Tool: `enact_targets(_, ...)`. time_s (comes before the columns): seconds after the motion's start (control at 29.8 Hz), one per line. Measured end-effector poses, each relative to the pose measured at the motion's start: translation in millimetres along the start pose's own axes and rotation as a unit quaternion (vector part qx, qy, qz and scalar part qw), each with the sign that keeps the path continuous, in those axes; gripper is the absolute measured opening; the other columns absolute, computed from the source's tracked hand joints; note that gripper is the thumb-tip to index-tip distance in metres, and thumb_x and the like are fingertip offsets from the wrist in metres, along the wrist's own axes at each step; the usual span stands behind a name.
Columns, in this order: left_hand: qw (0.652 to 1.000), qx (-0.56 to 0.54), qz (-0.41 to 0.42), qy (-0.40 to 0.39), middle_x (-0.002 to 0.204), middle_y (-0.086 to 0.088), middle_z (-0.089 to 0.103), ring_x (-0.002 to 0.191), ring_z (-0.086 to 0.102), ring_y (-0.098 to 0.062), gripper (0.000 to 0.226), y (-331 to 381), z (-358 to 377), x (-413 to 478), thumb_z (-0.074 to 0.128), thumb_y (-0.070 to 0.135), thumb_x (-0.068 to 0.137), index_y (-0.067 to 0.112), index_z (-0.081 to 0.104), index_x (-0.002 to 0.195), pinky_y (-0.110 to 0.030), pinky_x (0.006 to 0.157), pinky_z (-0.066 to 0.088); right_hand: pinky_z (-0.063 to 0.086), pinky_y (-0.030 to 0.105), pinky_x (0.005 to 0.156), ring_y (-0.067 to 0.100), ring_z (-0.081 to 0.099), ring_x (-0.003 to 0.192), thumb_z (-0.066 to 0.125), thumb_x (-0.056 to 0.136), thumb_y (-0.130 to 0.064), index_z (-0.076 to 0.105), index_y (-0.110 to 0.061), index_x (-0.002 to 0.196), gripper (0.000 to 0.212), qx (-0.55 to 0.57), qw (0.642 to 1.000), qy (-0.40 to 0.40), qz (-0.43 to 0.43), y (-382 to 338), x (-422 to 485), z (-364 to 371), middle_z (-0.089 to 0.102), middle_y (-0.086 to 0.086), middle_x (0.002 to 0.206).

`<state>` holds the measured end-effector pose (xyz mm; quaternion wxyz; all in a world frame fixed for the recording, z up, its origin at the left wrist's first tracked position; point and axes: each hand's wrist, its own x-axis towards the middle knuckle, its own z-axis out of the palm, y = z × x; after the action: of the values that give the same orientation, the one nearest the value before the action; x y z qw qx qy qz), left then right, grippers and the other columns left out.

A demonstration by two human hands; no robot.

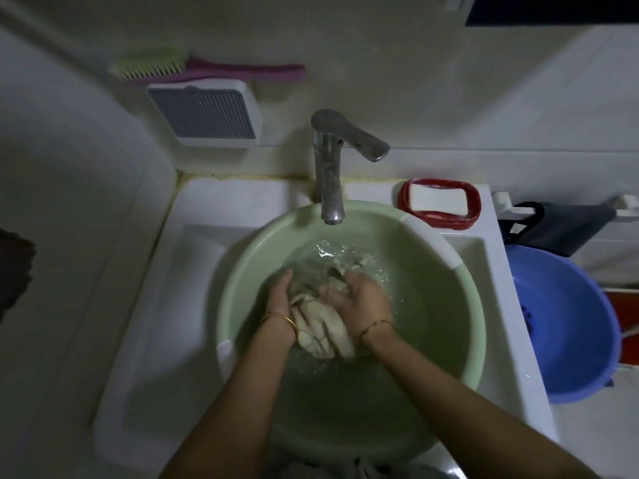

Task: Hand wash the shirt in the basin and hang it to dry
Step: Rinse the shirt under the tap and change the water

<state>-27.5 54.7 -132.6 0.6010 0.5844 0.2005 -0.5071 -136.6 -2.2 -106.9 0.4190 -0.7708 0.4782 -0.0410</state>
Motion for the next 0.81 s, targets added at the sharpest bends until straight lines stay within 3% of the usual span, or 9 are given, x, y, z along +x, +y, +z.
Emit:
enact_targets(0.07, 0.998, -0.015, 0.006, -0.053, 0.08, -0.014, 0.073, 0.094, 0.061, -0.031, 0.051, 9, 11, -17, 0.037, 0.05, 0.094, 0.007, 0.066, 0.097, -0.034, 0.077, 0.048, 0.039, 0.026, 0.064, 0.016, 0.055, 0.075, 0.06, 0.08, -0.058, 0.056, -0.026, 0.07, 0.034, -0.002, 0.999, -0.001, -0.05, -25, -20, -11, 0.059, -0.002, 0.083)
enact_targets(0.13, 0.998, 0.013, 0.005, -0.064, 0.08, -0.013, 0.068, 0.094, 0.054, -0.027, 0.042, 12, 20, -42, 0.025, 0.039, 0.1, 0.011, 0.057, 0.101, -0.031, 0.076, 0.043, 0.031, 0.026, 0.061, 0.016, 0.052, 0.072, 0.051, 0.085, -0.06, 0.048, -0.024, 0.059, 0.044, -0.053, 0.996, 0.016, -0.071, -45, -32, -17, 0.057, -0.002, 0.078)
enact_targets(0.27, 0.988, 0.127, -0.019, -0.081, 0.075, -0.002, 0.046, 0.066, 0.045, -0.015, 0.039, -3, 23, -70, 0.019, 0.025, 0.104, 0.016, 0.043, 0.074, -0.029, 0.062, 0.038, 0.03, 0.026, 0.058, 0.023, 0.059, 0.071, 0.042, 0.096, -0.041, 0.055, -0.019, 0.063, 0.041, -0.09, 0.991, 0.065, -0.071, -50, -21, -12, 0.063, 0.008, 0.075)
enact_targets(0.4, 0.981, 0.182, 0.046, -0.041, 0.063, -0.012, 0.058, 0.063, 0.058, -0.022, 0.038, -13, 34, -61, 0.037, 0.023, 0.097, 0.007, 0.054, 0.066, -0.031, 0.06, 0.05, 0.033, 0.024, 0.06, 0.026, 0.06, 0.076, 0.043, 0.094, -0.037, 0.067, -0.014, 0.076, 0.038, -0.13, 0.99, 0.062, -0.006, -32, 0, -23, 0.066, 0.009, 0.081)
enact_targets(0.44, 0.958, 0.27, 0.097, -0.01, 0.07, -0.016, 0.063, 0.069, 0.061, -0.026, 0.036, -13, 32, -53, 0.041, 0.027, 0.092, 0.005, 0.059, 0.071, -0.033, 0.064, 0.052, 0.035, 0.025, 0.061, 0.025, 0.059, 0.075, 0.042, 0.093, -0.039, 0.068, -0.015, 0.081, 0.037, -0.162, 0.986, 0.05, 0.002, -25, 4, -28, 0.067, 0.007, 0.086)
enact_targets(0.57, 0.776, 0.565, 0.267, 0.08, 0.095, -0.008, 0.055, 0.095, 0.055, -0.027, 0.031, -6, -1, -27, 0.061, 0.033, 0.083, 0.012, 0.054, 0.104, -0.019, 0.075, 0.044, 0.044, 0.029, 0.069, 0.022, 0.058, 0.082, 0.042, 0.095, -0.04, 0.062, -0.015, 0.098, 0.033, -0.323, 0.937, -0.081, 0.102, 4, 11, -44, 0.064, 0.004, 0.098)
enact_targets(0.67, 0.653, 0.735, 0.175, 0.046, 0.151, -0.014, 0.01, 0.138, 0.017, -0.039, 0.084, -7, -10, -23, 0.064, 0.048, 0.076, 0.037, 0.018, 0.145, -0.041, 0.114, 0.025, 0.046, 0.045, 0.088, 0.036, 0.051, 0.116, 0.047, 0.093, -0.023, 0.038, -0.013, 0.136, 0.046, -0.42, 0.892, -0.119, 0.116, 10, 10, -38, 0.053, 0.016, 0.128)
enact_targets(0.74, 0.573, 0.805, 0.154, 0.012, 0.156, -0.012, -0.004, 0.142, 0.001, -0.041, 0.09, -18, -9, -18, 0.06, 0.053, 0.08, 0.039, 0.001, 0.148, -0.048, 0.116, 0.015, 0.032, 0.059, 0.104, 0.045, 0.027, 0.135, 0.048, 0.092, -0.028, 0.011, -0.021, 0.148, 0.068, -0.41, 0.905, -0.104, 0.054, 8, 14, -27, 0.027, 0.019, 0.15)
enact_targets(0.81, 0.56, 0.815, 0.151, -0.021, 0.156, -0.014, 0.002, 0.142, 0.007, -0.039, 0.09, -27, -8, -11, 0.059, 0.05, 0.081, 0.035, 0.001, 0.148, -0.047, 0.115, 0.019, 0.025, 0.059, 0.109, 0.043, 0.016, 0.14, 0.045, 0.093, -0.04, 0.002, -0.03, 0.149, 0.072, -0.318, 0.942, -0.106, 0.025, 11, 20, -13, 0.006, 0.012, 0.157)
